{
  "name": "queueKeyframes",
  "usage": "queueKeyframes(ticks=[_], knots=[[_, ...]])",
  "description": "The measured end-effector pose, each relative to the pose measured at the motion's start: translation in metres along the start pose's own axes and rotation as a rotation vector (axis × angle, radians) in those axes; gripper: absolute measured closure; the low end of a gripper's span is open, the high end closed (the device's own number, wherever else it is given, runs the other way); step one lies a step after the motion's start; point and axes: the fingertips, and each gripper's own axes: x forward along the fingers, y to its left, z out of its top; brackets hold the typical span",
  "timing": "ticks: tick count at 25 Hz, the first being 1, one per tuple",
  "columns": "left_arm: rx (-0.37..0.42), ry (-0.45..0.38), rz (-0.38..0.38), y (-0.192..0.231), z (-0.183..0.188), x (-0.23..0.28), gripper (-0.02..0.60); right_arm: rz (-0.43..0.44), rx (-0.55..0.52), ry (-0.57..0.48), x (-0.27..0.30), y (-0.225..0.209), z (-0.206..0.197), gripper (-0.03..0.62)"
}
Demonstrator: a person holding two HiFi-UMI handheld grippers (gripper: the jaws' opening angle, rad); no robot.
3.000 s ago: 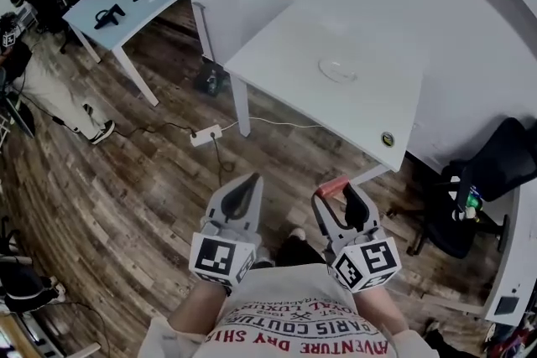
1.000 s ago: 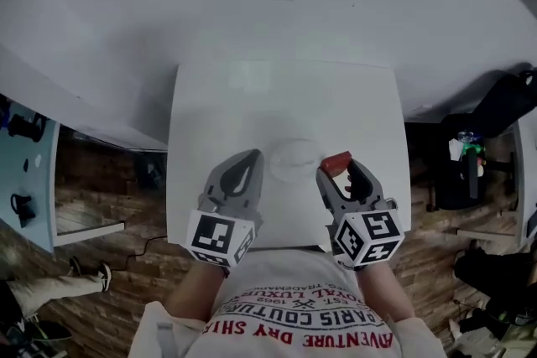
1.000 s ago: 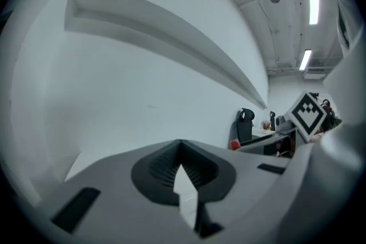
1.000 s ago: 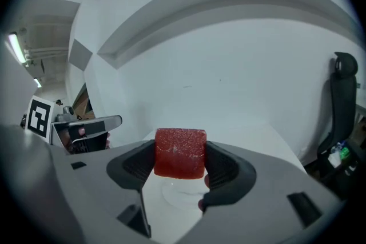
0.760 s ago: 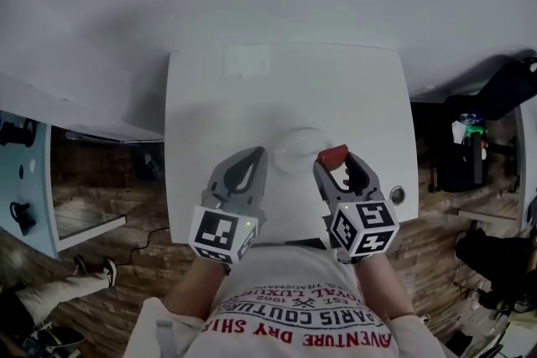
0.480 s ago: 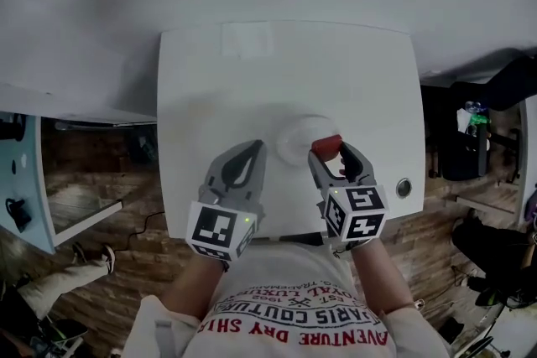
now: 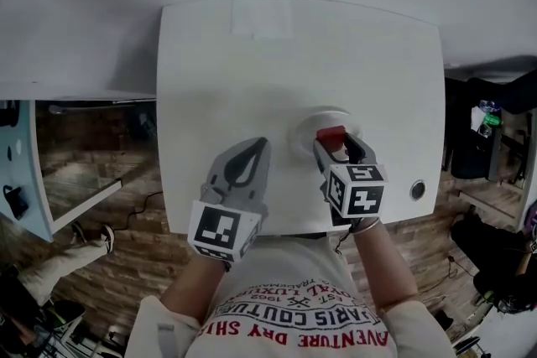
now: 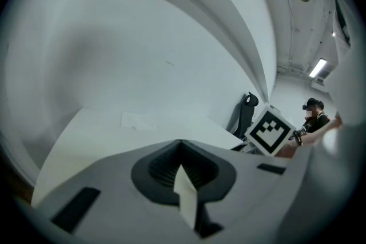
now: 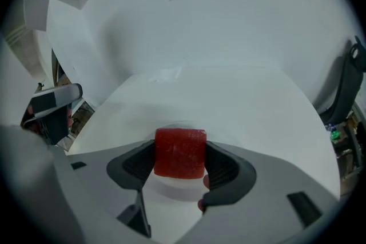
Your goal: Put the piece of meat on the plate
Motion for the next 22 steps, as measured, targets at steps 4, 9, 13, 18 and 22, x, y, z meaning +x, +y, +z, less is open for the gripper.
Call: queueKeyframes(ticks=[4, 9, 13, 18, 22], knots=[[-0.002, 0.012, 0.006, 0.006, -0.009, 0.004, 0.586, -0.025, -0.015, 0.049, 0.013, -0.002, -0.008, 0.317], [-0.011, 0.021, 0.010, 0.008, -0.014, 0.008, 0.586, -0.048, -0.048, 0.072, 0.022, -0.004, -0.008, 0.318], [-0.016, 0.018, 0.009, 0.007, -0.016, 0.009, 0.586, -0.044, -0.056, 0.071, 0.024, -0.004, -0.006, 0.319], [-0.029, 0.042, 0.023, 0.011, -0.023, 0.005, 0.586, -0.046, -0.081, 0.064, 0.025, 0.000, -0.007, 0.319], [-0.030, 0.044, 0.026, 0.010, -0.025, 0.004, 0.586, -0.039, -0.096, 0.062, 0.026, 0.000, -0.008, 0.318]])
